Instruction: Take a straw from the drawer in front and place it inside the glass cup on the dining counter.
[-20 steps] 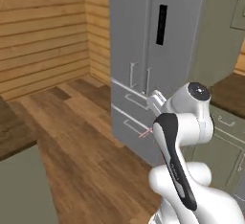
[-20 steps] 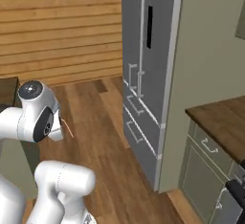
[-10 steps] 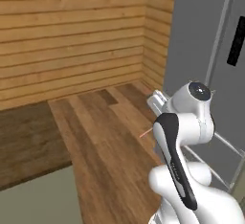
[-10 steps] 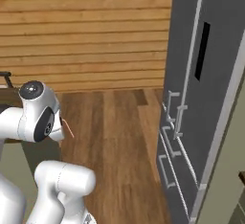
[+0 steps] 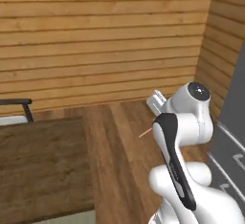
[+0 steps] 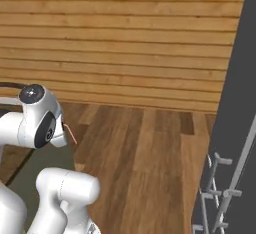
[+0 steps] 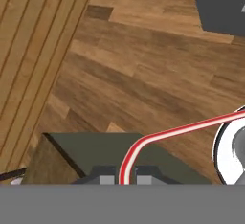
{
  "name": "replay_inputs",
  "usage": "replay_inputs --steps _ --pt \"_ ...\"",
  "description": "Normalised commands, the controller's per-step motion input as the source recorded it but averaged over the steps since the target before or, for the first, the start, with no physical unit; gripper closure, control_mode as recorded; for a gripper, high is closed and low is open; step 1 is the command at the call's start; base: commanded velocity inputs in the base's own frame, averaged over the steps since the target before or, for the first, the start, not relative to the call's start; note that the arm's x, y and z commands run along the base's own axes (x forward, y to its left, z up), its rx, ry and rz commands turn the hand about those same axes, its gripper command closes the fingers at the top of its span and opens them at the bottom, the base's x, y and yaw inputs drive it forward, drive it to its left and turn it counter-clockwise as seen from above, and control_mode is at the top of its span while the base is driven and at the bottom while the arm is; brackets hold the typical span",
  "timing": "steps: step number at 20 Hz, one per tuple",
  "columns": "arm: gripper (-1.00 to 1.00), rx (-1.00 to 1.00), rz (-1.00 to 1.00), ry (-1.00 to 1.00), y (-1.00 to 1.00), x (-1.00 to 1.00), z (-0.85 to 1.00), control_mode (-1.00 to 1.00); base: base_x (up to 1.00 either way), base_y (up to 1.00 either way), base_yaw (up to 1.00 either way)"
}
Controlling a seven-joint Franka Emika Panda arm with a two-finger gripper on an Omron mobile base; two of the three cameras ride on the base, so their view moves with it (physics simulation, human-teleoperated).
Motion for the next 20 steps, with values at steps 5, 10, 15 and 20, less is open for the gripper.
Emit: replay_inputs --steps 5,10,15,20 --pt "1.00 0.00 0.00 0.00 0.00 0.00 0.00 1.00 0.98 -0.63 0.42" --pt "1.00 0.00 0.00 0.00 0.00 0.00 0.00 1.00 0.93 -0.53 0.41" --pt "1.00 0.00 0.00 0.00 0.00 0.00 0.00 1.00 0.95 -0.11 0.39" --pt "1.00 0.00 0.00 0.00 0.00 0.00 0.00 1.00 0.95 -0.12 0.40"
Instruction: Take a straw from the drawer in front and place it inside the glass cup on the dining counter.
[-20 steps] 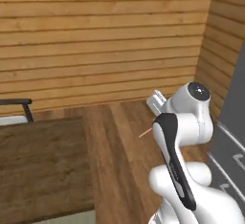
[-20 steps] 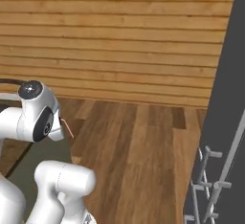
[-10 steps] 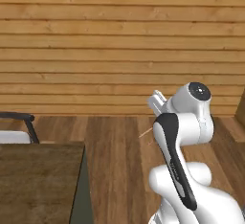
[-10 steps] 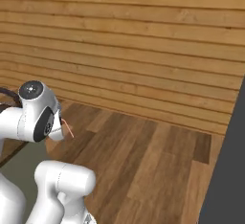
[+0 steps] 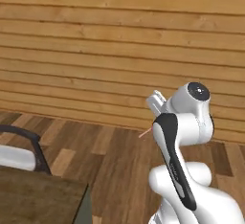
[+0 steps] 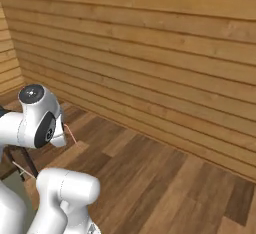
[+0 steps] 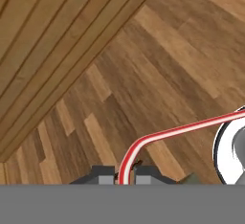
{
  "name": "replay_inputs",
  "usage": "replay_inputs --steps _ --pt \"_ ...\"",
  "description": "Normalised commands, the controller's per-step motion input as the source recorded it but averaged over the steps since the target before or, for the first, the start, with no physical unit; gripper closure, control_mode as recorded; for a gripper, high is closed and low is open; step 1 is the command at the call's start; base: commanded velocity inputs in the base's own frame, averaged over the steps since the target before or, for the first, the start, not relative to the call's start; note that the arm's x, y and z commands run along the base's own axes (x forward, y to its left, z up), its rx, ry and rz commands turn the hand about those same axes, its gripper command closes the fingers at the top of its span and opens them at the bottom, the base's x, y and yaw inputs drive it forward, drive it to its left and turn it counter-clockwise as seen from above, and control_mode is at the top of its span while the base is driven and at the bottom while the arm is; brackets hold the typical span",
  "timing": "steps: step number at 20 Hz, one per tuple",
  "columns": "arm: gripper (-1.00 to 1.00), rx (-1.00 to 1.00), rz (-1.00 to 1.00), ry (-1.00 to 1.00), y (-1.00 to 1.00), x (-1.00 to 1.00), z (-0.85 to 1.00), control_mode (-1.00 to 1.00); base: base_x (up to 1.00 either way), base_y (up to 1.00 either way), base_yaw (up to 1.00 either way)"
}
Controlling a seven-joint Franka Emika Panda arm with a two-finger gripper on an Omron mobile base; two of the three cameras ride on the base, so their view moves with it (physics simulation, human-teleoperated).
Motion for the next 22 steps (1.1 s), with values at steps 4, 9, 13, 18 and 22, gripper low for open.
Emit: replay_inputs --steps 4,9,13,18,22 --pt "1.00 0.00 0.00 0.00 0.00 0.00 0.00 1.00 0.86 -0.31 0.47" --pt "1.00 0.00 0.00 0.00 0.00 0.00 0.00 1.00 0.89 -0.14 0.58" --pt "1.00 0.00 0.00 0.00 0.00 0.00 0.00 1.00 0.83 -0.03 0.63" --pt "1.00 0.00 0.00 0.00 0.00 0.00 0.00 1.00 0.79 -0.03 0.66" --pt "1.00 0.00 0.00 0.00 0.00 0.00 0.00 1.00 0.50 -0.11 0.70"
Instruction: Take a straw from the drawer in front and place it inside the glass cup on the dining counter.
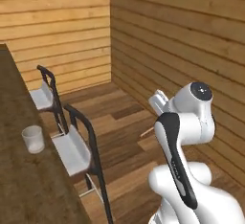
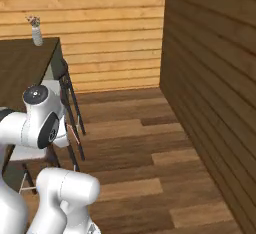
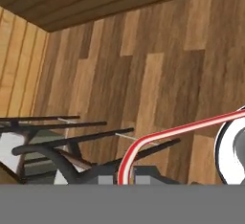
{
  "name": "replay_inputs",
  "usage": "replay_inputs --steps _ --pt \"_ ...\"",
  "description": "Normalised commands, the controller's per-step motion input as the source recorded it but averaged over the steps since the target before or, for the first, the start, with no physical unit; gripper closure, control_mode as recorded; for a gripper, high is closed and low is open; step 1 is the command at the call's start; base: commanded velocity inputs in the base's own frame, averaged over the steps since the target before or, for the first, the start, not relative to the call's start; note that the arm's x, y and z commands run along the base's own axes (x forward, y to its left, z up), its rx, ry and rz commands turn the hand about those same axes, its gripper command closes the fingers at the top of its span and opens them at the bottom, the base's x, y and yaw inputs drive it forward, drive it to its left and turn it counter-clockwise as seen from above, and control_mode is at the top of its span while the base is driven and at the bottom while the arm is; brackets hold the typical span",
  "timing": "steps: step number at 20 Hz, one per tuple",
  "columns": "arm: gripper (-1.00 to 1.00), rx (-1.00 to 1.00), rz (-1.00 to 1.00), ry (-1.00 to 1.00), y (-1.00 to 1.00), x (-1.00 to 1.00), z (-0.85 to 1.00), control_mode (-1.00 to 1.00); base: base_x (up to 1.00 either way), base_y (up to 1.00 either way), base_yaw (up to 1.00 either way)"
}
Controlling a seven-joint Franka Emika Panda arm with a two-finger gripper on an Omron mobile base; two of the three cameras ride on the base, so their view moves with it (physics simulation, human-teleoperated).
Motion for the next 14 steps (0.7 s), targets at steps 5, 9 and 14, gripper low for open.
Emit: replay_inputs --steps 5,9,14 --pt "1.00 0.00 0.00 0.00 0.00 0.00 0.00 1.00 0.22 -0.13 0.70" --pt "1.00 0.00 0.00 0.00 0.00 0.00 0.00 1.00 0.25 -0.23 0.67" --pt "1.00 0.00 0.00 0.00 0.00 0.00 0.00 1.00 0.27 -0.31 0.65"
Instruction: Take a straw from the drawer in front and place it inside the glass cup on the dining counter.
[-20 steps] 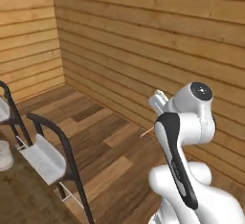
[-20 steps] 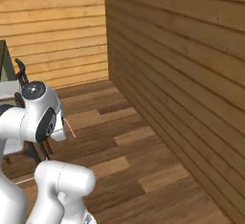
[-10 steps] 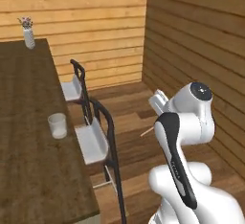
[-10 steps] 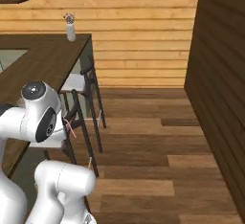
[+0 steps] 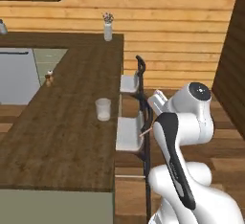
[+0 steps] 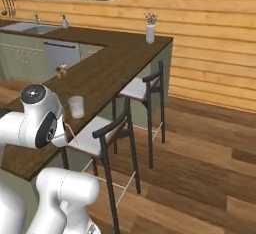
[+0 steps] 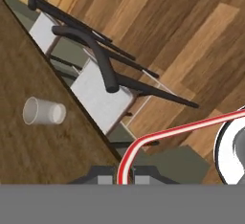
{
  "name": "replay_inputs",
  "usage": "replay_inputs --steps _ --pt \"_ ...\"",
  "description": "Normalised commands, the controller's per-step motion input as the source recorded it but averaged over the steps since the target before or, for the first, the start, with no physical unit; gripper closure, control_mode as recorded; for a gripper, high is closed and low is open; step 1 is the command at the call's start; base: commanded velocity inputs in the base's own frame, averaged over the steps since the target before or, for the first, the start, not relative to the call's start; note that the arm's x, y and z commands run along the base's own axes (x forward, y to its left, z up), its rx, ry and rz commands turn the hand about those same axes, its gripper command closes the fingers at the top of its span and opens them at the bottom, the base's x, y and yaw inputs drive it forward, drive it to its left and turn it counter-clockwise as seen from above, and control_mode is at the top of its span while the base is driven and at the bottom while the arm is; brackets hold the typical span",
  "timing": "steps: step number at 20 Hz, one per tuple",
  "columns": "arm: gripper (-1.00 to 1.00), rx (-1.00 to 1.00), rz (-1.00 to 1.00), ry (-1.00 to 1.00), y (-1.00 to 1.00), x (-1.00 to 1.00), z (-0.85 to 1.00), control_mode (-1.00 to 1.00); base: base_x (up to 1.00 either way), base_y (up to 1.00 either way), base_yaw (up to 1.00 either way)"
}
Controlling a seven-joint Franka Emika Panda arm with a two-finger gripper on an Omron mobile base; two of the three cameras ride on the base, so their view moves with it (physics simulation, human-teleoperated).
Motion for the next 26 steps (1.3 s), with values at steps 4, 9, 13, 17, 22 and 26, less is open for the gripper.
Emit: replay_inputs --steps 4,9,13,17,22,26 --pt "1.00 0.00 0.00 0.00 0.00 0.00 0.00 1.00 0.36 -0.37 0.62" --pt "1.00 0.00 0.00 0.00 0.00 0.00 0.00 1.00 0.35 -0.11 0.56" --pt "1.00 0.00 0.00 0.00 0.00 0.00 0.00 1.00 0.32 -0.04 0.52" --pt "1.00 0.00 0.00 0.00 0.00 0.00 0.00 1.00 0.33 -0.06 0.49" --pt "1.00 0.00 0.00 0.00 0.00 0.00 0.00 1.00 0.39 -0.02 0.47" --pt "1.00 0.00 0.00 0.00 0.00 0.00 0.00 1.00 0.47 0.00 0.46"
